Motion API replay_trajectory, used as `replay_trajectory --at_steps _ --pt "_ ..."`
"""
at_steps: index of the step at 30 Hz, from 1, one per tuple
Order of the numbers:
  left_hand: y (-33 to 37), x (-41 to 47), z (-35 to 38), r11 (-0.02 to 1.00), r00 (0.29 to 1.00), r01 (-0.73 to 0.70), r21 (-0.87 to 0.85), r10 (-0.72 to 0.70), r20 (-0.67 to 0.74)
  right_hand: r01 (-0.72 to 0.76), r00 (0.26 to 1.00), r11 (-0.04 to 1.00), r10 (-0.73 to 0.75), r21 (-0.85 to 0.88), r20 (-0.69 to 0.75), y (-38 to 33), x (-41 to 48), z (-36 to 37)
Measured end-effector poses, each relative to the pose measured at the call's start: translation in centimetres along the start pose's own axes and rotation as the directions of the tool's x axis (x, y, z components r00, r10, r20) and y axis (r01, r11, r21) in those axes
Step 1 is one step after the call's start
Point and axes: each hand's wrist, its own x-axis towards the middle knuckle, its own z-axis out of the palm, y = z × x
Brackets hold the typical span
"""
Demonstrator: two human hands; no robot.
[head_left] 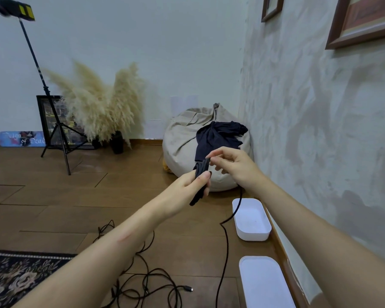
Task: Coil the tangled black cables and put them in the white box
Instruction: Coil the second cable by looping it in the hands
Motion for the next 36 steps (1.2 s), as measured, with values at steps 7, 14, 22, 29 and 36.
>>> replay_trajectory --at_steps 7,14,22,29,36 --pt "0.8 0.1 -0.8 0.999 0.999 -0.029 -0.045 0.03 0.027 -0.099 0.995 0.977 0.098 0.188 0.014 1.2 -0.4 0.3" --pt "1.8 0.8 -0.5 0.966 0.999 -0.043 -0.255 0.041 -0.013 -0.115 0.992 0.927 0.128 0.358 -0.013 0.4 -0.9 2.7" --pt "0.1 2.2 -1.9 0.96 0.951 -0.059 -0.273 -0.03 -0.309 -0.297 0.929 0.944 0.251 0.145 0.27 1.0 -2.0 8.0" --pt "-1.6 2.8 -2.1 0.964 0.843 -0.035 -0.262 -0.112 -0.527 -0.549 0.811 0.748 0.371 0.372 0.452 0.4 -1.8 8.3" --pt "-4.0 3.1 -2.2 0.987 0.819 0.136 -0.09 -0.163 -0.551 -0.542 0.748 0.838 0.445 0.067 0.493 -1.1 -1.6 7.8"
